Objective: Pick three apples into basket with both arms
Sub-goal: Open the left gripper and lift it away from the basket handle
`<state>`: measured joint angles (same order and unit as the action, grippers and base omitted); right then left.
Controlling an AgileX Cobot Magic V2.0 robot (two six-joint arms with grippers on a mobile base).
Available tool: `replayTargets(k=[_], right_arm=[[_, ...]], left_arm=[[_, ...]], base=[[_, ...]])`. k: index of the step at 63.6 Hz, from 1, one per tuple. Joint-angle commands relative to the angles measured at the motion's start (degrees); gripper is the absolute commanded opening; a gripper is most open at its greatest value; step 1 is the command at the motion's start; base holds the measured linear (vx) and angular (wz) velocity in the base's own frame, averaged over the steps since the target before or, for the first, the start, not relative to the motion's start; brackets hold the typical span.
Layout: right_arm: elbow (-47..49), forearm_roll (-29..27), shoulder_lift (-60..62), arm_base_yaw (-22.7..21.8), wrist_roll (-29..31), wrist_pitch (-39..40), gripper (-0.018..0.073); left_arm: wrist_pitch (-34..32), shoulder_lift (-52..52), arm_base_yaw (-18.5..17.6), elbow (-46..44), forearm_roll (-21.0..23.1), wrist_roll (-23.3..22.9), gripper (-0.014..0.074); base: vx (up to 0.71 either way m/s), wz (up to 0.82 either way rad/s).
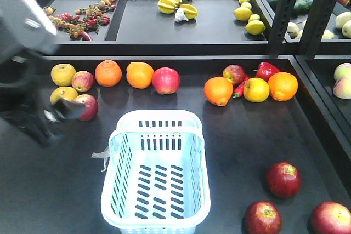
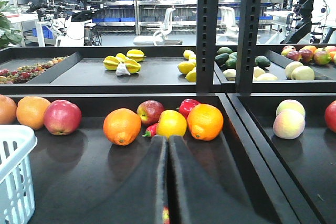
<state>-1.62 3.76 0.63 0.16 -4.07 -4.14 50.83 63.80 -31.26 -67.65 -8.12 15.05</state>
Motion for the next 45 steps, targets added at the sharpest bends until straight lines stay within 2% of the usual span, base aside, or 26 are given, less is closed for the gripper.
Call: replayTargets(k=[1,4,12,21,31,39,45], right_arm=[[-0.8,0.5,-0.1,-0.1,0.2,4.1,-0.0009],[-0.8,0.5,-0.1,-0.1,0.2,4.1,-0.0009],[-0.8,0.5,-0.1,-0.1,0.2,4.1,-0.0009],[-0.8,0.5,-0.1,-0.1,0.2,4.1,-0.0009],[-0.8,0.5,-0.1,-0.1,0.2,4.1,-0.0009],[-0.8,0.5,-0.1,-0.1,0.1,4.6,-0.0009],[-0.6,0.5,-0.1,-0.1,0.1,8.5,-0.0009]], left_arm=[[0.4,-4.5,-0.1,-1.5,-6.1,-12.5,0.0606],[1.7,-6.1,-0.1,-1.5,-8.2,-16.4,0.0603],[3.9,-10.4,-0.1,-1.5,-11.9,-22.2,0.0595],[4.2,-15.5,-0.1,0.1,-14.0,-26.6,0.0593],[4.6,-22.5,-0.1,6.8,-18.0,-32.2,0.0593],[4.7,-27.1,-0.1,12.5,-21.2,-34.7,0.0593],[4.6,-29.7,-0.1,14.5,-21.5,-35.0,0.0593]], base=[[0.00,0.00],[0.00,0.00],[0.00,0.00],[0.00,0.00],[0.00,0.00],[0.00,0.00],[0.00,0.00]])
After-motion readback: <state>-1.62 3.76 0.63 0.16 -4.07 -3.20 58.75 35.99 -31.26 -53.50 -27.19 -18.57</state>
